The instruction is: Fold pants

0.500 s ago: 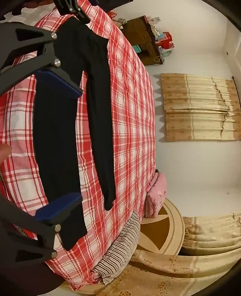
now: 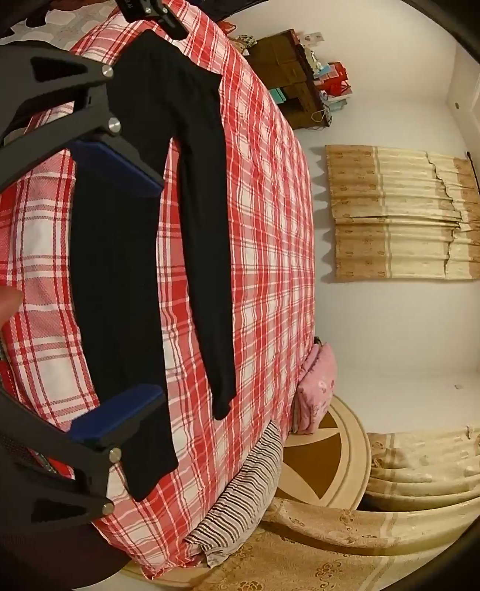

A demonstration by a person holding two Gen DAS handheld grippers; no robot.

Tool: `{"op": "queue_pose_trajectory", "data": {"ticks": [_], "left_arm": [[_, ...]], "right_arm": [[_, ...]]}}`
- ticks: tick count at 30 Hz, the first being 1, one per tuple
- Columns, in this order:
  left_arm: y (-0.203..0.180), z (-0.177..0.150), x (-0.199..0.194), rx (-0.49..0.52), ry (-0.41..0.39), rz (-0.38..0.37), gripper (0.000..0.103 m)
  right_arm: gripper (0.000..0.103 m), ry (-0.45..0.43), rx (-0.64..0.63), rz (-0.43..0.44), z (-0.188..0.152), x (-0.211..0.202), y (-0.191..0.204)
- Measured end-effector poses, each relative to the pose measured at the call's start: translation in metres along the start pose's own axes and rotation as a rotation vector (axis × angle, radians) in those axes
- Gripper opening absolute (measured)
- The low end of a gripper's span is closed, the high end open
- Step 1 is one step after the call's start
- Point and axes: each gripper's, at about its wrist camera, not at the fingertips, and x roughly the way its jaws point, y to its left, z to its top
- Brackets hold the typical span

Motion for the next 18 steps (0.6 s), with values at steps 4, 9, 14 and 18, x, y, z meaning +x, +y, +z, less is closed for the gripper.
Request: {"op": "queue_pose_trajectory", "data": {"ticks": [4,9,14,18], "left_arm": [[0.0044,-0.0004,0.0001,-0.007,0.001,-0.004,0.102],[0.0057,-0.0020,0.0018,-0.011,0.003,-0.004,0.102],[0.0076,-0.0031,0.0023,-0.014,0.003,-0.004,0.102],[0.0085,-0.0043,0.0037,-0.015,0.005,-0.002,0.102]], "right_arm": [[0.103,0.003,-0.005,-0.003,-0.0018,0.0012,0.0033],[0.103,0.007,-0.009,-0.003,-0.0028,0.0025,0.0045],[0.103,0.009,-0.010,-0.001,-0.0037,0.0034,0.0054],[0.103,0.011,-0.009,0.000,-0.0043,0.0040,0.0055]]}}
